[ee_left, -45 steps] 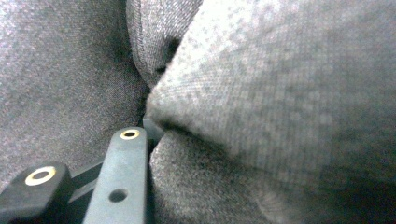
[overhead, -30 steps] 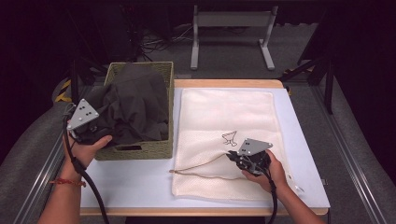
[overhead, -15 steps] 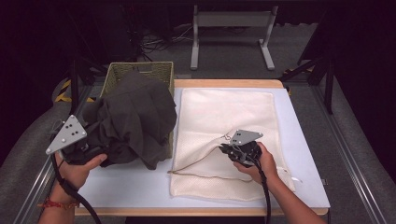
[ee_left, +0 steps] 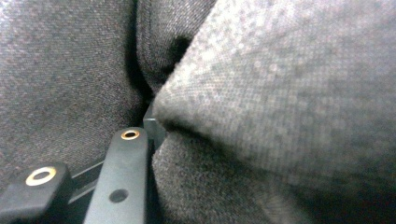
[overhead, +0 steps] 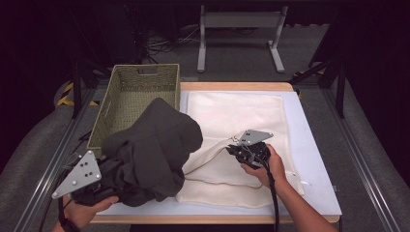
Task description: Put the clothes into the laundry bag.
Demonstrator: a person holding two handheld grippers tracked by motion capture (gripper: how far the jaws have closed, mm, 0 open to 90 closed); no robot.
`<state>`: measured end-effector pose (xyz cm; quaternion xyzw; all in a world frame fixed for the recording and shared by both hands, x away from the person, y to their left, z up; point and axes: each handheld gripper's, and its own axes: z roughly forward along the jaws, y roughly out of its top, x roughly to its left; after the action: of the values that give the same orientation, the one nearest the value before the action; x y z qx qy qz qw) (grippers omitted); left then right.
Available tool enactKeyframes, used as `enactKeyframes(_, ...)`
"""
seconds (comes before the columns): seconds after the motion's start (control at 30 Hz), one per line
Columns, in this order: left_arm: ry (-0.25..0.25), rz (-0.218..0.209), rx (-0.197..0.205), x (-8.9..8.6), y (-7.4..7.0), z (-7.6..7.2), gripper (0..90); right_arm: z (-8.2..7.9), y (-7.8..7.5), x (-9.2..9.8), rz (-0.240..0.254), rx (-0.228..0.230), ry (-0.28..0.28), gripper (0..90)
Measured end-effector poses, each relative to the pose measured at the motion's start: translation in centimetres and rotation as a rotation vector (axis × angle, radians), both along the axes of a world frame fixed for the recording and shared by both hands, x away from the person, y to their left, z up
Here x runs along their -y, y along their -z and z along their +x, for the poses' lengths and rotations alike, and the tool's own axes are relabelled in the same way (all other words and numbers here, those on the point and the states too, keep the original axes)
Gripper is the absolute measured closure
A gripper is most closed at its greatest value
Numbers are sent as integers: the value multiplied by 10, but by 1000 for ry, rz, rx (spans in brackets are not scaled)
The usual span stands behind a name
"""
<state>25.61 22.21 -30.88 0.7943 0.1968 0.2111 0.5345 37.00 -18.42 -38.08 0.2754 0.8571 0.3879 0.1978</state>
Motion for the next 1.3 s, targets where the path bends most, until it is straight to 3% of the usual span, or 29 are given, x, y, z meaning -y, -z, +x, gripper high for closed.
enactKeyframes(0.17, 98, 11, -34, 13, 4, -11, 572, 1, 0, 1, 7, -9, 0, 864)
enactKeyframes(0.27, 151, 47, -88, 27, 13, -15, 569, 1, 0, 2, 16, -11, 4, 863)
enactKeyframes(0.47, 203, 173, -172, 63, 34, -2, 565, 1, -1, 1, 19, -13, 7, 863)
enactKeyframes(0.57, 219, 262, -173, 87, 42, 4, 562, 2, -3, 2, 25, -11, 10, 863)
enactKeyframes(0.67, 223, 318, -193, 113, 48, 12, 556, 3, -7, 0, 29, -12, 9, 863)
enactKeyframes(0.8, 190, 426, -202, 148, 59, 23, 550, 1, -16, -3, 57, -2, 0, 863)
enactKeyframes(0.9, 150, 476, -212, 169, 70, 34, 547, -2, -23, -3, 74, 2, -17, 863)
enactKeyframes(0.97, 131, 477, -244, 179, 75, 43, 544, -6, -26, -3, 82, 8, -31, 865)
enactKeyframes(1.1, 116, 515, -242, 193, 79, 52, 541, -10, -32, -5, 107, 15, -50, 869)
enactKeyframes(1.17, 77, 503, -269, 201, 79, 61, 536, -15, -39, -7, 122, 23, -72, 870)
enactKeyframes(1.23, 61, 513, -271, 202, 79, 64, 536, -18, -41, -8, 121, 28, -76, 872)
enactKeyframes(1.3, -2, 528, -264, 207, 78, 69, 535, -21, -45, -10, 124, 39, -84, 873)
